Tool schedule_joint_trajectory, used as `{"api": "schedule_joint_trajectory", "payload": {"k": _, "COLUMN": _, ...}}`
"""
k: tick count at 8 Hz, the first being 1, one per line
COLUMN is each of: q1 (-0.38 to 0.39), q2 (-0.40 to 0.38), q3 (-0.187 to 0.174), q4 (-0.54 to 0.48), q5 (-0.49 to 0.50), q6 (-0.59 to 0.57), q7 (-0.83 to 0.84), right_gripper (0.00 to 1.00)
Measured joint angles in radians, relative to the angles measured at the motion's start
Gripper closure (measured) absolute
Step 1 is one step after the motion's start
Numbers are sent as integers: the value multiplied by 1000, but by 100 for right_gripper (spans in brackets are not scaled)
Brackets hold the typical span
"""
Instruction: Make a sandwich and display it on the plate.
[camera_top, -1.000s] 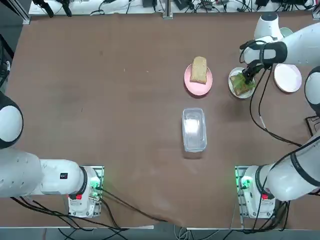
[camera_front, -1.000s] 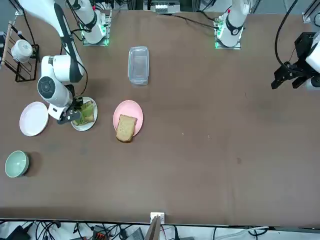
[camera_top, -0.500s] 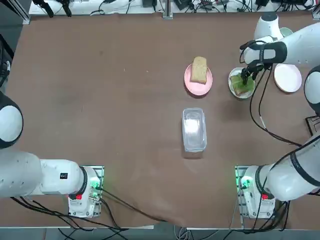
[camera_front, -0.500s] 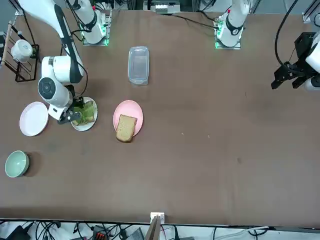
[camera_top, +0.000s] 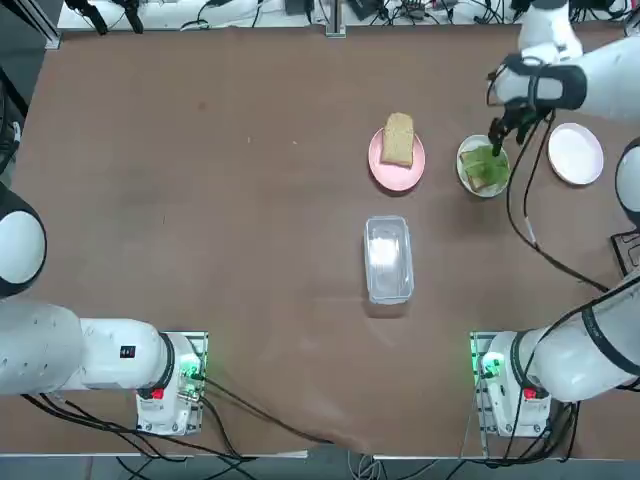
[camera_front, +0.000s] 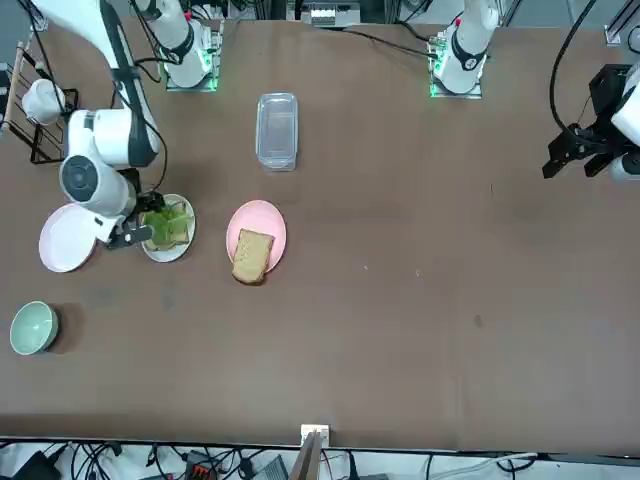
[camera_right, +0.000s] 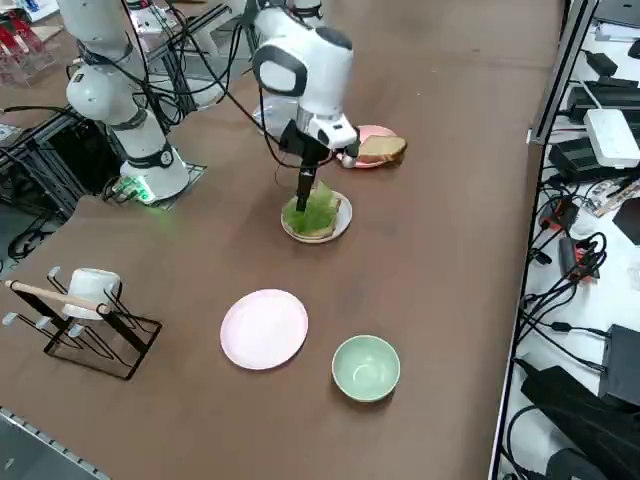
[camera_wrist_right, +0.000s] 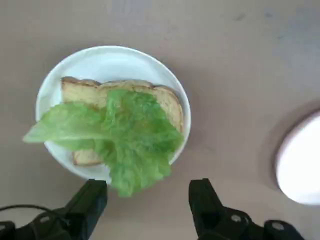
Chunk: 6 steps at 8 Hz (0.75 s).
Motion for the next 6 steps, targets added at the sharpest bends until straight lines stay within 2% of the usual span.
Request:
{"api": "schedule_joint_trajectory", "payload": {"k": 2, "q1": 5, "q2": -22, "q3": 3, "q4": 129, "q5": 7, "q6": -129, "q7": 1, "right_gripper": 1}}
{"api": "schedule_joint_trajectory", "payload": {"k": 6, "q1": 42, "q2": -7, "q3": 17, "q4": 249, "q5": 237, "q6": -145, "q7": 58, "right_gripper": 0}}
